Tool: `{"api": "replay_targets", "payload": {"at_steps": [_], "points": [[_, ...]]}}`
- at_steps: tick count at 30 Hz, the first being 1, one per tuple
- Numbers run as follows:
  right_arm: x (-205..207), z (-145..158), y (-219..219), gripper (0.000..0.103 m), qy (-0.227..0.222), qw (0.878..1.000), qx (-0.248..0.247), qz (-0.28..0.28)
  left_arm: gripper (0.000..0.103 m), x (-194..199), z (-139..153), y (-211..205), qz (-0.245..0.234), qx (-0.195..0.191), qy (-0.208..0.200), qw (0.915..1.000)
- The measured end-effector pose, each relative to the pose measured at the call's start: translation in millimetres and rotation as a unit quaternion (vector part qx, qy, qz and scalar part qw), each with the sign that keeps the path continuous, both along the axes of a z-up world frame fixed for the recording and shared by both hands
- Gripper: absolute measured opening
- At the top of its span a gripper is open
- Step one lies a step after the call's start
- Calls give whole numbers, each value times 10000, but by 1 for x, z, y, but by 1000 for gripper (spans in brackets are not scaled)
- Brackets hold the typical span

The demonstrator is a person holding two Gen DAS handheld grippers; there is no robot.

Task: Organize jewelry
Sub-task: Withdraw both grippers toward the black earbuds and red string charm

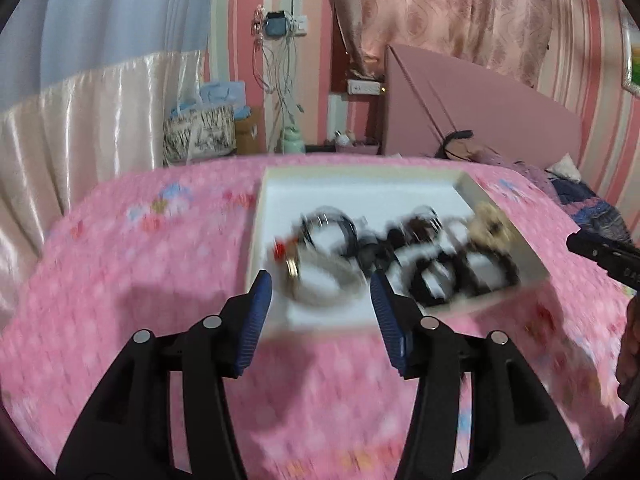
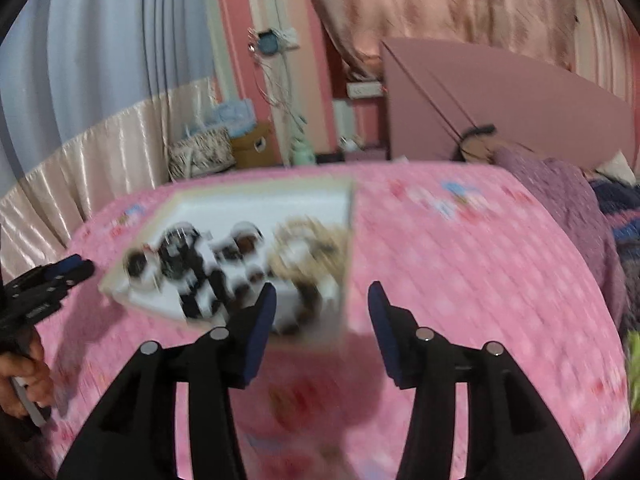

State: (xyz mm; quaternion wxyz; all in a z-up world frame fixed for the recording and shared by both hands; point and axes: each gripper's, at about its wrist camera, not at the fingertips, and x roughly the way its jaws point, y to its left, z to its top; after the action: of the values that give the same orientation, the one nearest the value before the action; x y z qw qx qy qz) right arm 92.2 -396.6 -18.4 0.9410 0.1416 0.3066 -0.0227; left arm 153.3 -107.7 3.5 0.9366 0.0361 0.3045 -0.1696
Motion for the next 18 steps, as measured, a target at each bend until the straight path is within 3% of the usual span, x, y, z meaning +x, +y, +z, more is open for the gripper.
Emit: {"api": "replay_targets", "payload": {"at_steps": [4,7,10,13,18], "points": [[-23,-20,-1,54,78,9992,149,373,52,-34,-19,-8,-166,5,66,9998],[-26,-36,0,55,9,9982,326,494,62,-44,-31,-30,-295,170,142,9993],[-23,-49,3,55,154,9983,402,384,64,-43,-41,-52,-202,576,213,9979],[-23,-54,11,55,205,9983,307,443,64,-41,-47,-66,-228,493,391,9978],[-17,-60,15,55,307,9961,540,623,64,-30,-63,-88,-296,784,623,9945]]}}
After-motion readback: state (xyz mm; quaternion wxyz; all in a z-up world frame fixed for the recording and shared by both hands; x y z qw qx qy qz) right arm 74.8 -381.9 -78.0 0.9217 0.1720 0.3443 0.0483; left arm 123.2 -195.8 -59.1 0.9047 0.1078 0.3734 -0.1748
